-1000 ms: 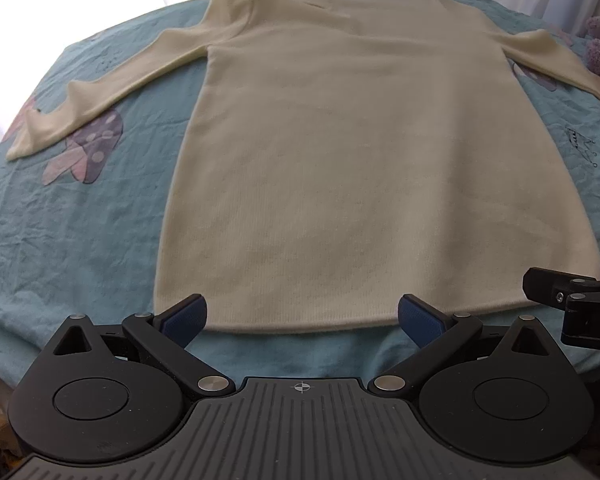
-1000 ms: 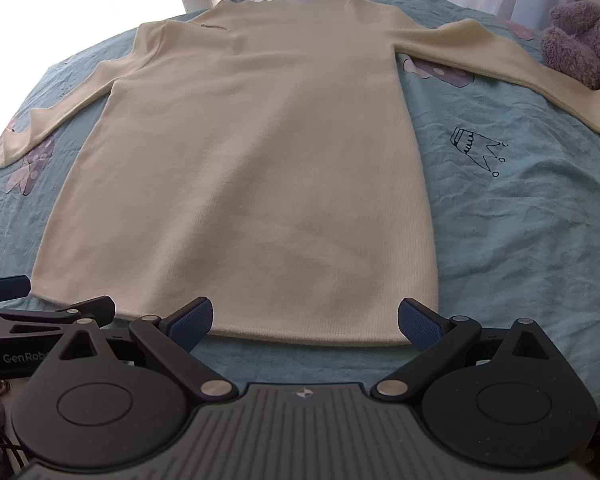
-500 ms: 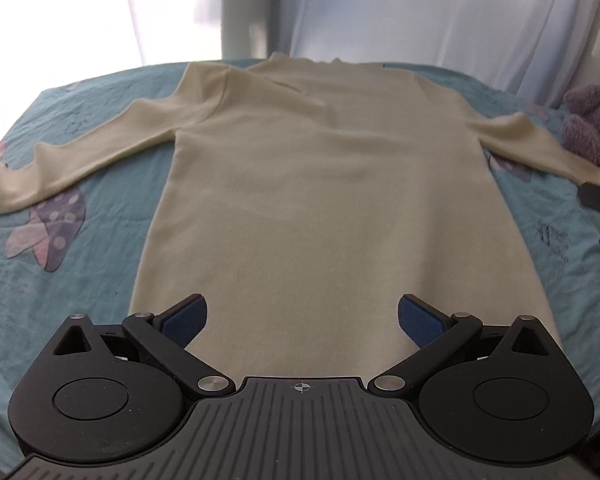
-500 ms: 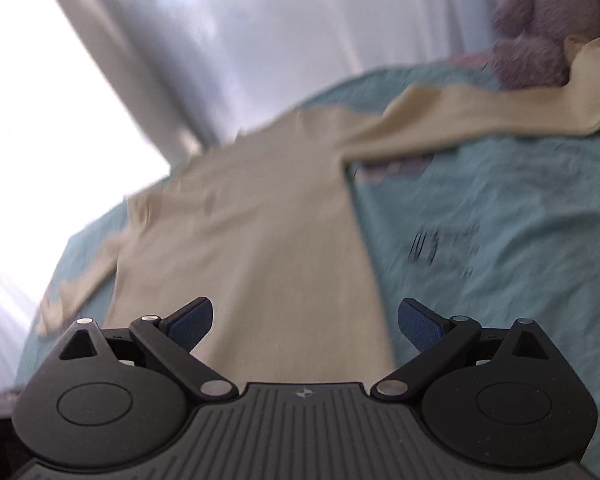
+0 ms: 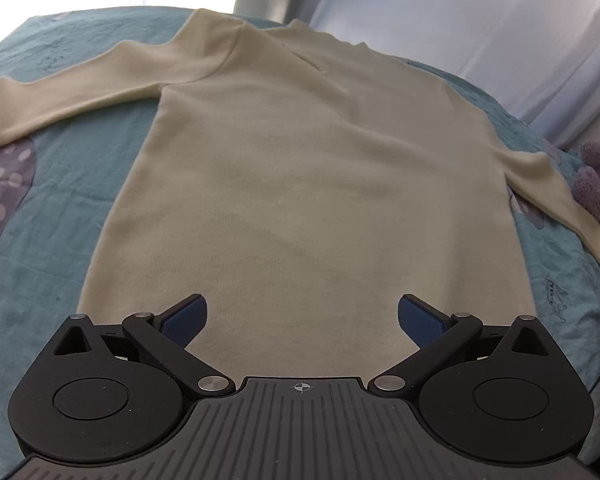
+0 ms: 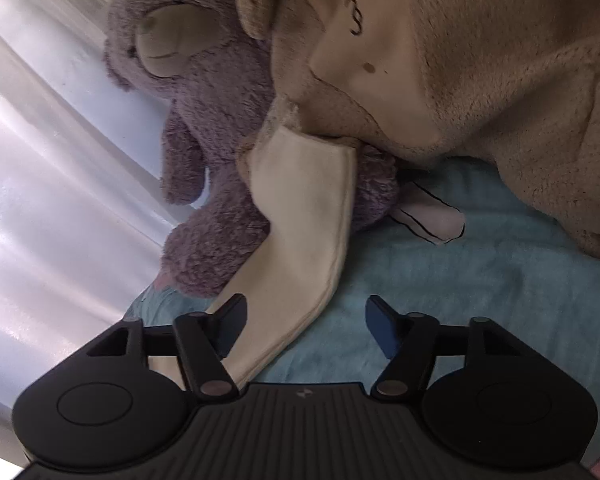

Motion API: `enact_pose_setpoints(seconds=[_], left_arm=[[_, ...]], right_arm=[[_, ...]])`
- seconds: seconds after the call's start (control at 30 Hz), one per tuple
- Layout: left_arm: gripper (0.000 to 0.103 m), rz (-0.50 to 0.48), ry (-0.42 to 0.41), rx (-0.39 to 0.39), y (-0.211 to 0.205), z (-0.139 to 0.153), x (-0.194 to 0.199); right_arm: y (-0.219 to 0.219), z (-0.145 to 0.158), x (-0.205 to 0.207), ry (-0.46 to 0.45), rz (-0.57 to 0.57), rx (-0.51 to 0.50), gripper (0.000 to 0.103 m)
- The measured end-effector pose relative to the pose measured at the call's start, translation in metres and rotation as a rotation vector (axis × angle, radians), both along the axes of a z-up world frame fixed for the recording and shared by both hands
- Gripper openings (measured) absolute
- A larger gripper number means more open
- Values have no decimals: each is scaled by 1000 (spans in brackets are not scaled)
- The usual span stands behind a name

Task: Fold small clothes
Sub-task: 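Grasp the sleeve cuff beside the teddy bear with the right tool, then carry the held sleeve across the body toward the other sleeve, release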

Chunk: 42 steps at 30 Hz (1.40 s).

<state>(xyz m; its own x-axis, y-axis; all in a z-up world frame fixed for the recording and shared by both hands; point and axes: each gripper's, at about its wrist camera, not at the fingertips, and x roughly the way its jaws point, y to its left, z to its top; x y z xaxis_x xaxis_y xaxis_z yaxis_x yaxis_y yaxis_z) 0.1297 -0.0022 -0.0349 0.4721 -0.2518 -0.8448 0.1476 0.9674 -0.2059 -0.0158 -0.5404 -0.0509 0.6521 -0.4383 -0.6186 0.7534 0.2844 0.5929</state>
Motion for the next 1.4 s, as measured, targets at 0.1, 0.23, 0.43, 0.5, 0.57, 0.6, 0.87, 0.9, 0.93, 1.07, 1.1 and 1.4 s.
enact_pose_setpoints(seconds=[0.1, 0.23, 0.43, 0.5, 0.57, 0.6, 0.87, 0.9, 0.93, 1.07, 1.1, 1.4], left_arm=[[103, 26, 0, 23, -4, -1, -3], [103, 48, 79, -16, -4, -4, 0], [103, 36, 32, 56, -7, 3, -3], [103, 59, 24, 29, -1, 6, -1], [103, 86, 16, -14, 4, 10, 4], [103, 90, 16, -33, 5, 12, 7], [94, 41, -109, -208, -14, 37, 54], [95, 23, -119, -231, -18, 36, 62], [95, 9, -122, -249, -21, 35, 70], [94, -42, -63, -300, -41, 20, 107], [91, -63, -48, -330, -46, 15, 116], [45, -174, 111, -331, -97, -33, 172]], right_arm=[[-22, -18, 3, 1, -5, 9, 45], [-36, -23, 11, 6, 5, -40, 45], [-38, -25, 26, 29, 54, -110, 10], [-29, -13, 32, 48, 65, -180, 8], [-11, 6, 42, 52, 118, -270, 7], [3, 18, 50, 45, 170, -328, 7], [206, 67, 116, -72, 941, -649, 37], [226, 59, 120, -69, 1019, -612, 51], [242, 50, 122, -69, 1077, -574, 66], [266, 21, 112, -63, 1091, -471, 66], [262, 16, 112, -66, 1069, -418, 66], [229, 11, 100, -31, 937, -296, 64]])
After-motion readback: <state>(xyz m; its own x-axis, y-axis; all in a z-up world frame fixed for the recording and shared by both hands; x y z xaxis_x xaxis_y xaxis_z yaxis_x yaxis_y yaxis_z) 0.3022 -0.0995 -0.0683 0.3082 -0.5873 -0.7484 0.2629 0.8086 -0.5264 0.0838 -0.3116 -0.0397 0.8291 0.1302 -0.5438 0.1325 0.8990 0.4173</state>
